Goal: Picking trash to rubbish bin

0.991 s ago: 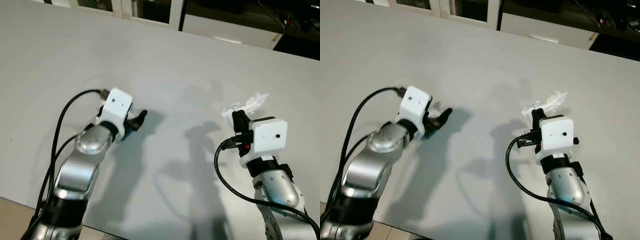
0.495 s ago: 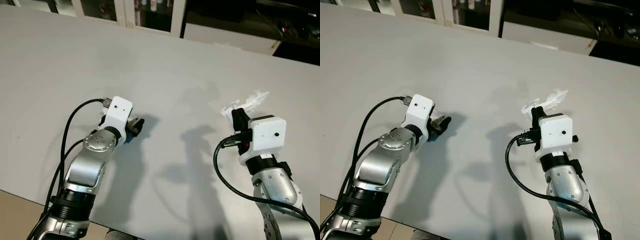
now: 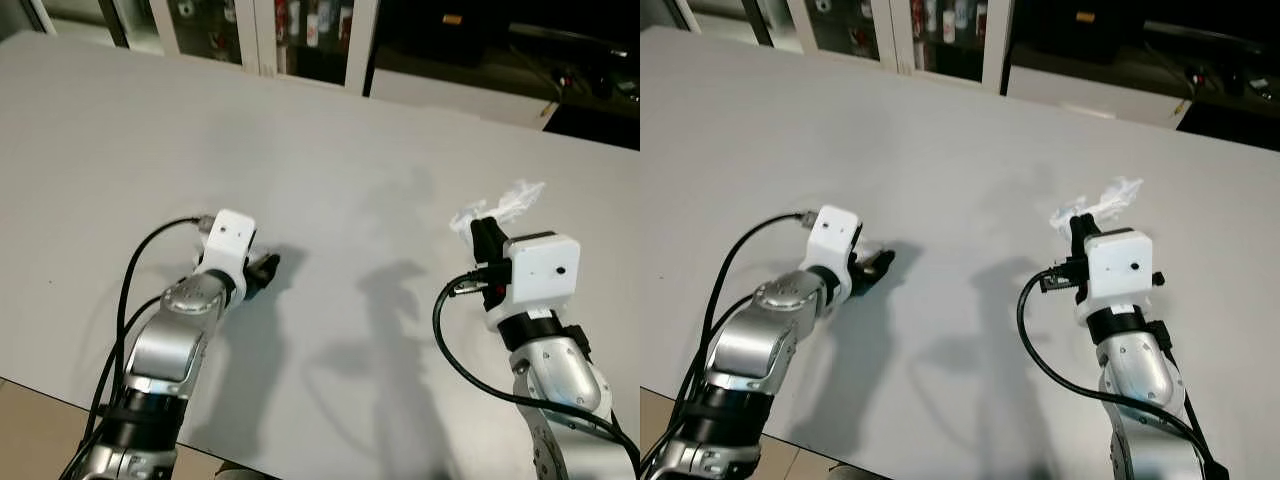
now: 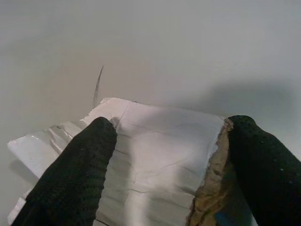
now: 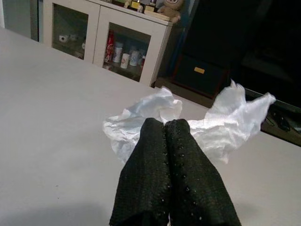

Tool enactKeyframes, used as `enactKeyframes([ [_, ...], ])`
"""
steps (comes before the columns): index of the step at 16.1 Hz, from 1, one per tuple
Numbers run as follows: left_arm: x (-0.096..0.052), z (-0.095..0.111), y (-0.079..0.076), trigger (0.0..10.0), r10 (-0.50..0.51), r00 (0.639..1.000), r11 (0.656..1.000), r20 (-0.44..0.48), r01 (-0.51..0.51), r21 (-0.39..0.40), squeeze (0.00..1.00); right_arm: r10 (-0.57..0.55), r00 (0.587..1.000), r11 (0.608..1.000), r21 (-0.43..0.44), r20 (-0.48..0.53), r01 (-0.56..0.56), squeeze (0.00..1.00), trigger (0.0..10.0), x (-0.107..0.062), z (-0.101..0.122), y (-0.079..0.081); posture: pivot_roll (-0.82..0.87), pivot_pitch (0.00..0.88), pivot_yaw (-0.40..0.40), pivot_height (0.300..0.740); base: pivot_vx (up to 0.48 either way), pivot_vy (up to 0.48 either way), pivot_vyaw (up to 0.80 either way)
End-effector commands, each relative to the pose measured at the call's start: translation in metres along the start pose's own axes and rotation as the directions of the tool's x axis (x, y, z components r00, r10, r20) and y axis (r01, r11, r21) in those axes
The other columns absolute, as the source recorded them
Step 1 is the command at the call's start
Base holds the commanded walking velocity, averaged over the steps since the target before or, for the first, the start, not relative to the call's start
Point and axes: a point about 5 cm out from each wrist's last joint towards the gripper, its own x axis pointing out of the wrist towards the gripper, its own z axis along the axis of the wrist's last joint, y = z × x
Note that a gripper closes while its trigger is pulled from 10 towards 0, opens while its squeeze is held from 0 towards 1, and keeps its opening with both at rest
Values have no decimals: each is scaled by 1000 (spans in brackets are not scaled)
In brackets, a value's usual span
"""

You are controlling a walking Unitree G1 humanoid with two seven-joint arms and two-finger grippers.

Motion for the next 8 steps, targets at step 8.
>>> enactKeyframes([
  [8, 0, -35, -7, 0, -64, 985, 995, -161, 51, -82, 0, -24, 1000, 1000, -10, 2, 24, 0, 10000, -2, -1, -7, 133, 137, -19, 740, 0, 0, 0],
])
